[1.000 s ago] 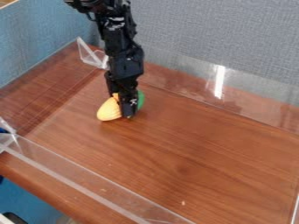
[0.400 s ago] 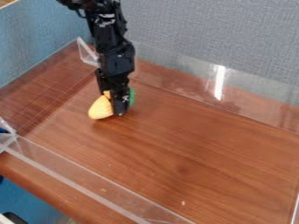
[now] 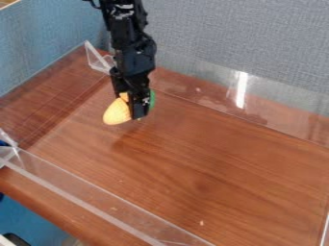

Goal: Push the yellow object to the right side of the table

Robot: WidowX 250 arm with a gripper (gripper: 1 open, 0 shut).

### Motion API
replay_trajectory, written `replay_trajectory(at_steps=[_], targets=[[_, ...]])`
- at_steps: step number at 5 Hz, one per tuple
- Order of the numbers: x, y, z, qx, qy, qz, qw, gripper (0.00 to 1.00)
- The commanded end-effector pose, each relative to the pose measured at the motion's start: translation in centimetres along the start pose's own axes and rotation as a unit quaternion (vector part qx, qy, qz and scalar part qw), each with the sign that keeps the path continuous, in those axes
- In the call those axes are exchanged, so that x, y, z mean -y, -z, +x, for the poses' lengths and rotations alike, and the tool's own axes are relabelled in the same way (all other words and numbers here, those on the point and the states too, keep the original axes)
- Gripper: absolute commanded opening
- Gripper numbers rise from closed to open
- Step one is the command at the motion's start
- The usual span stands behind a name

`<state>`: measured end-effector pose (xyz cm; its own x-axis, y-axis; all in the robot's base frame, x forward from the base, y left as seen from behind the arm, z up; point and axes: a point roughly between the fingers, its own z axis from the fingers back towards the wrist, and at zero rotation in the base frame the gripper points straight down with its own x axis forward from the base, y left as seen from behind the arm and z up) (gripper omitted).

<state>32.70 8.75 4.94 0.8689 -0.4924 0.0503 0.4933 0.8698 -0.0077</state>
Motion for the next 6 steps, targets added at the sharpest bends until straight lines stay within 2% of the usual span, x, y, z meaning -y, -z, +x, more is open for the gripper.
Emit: replay_trajectory(at_steps=[1,2,3,4,5,6], targets=[[0.6,-3.3,2.0,0.036,0.017,0.033,0.9987,0.0],[2.4,-4.6,3.4,0.048,0.039,0.037,0.9974,0.0],[3.5,-5.7,3.8,0.061,0.051,0.046,0.9958,0.0],[5.4,-5.7,4.0,0.073,0.073,0.042,0.9938,0.0],[7.7,-5.4,4.8,0.08,0.08,0.037,0.9929,0.0],[9.4,-4.1,5.7,0.08,0.081,0.031,0.993,0.0]])
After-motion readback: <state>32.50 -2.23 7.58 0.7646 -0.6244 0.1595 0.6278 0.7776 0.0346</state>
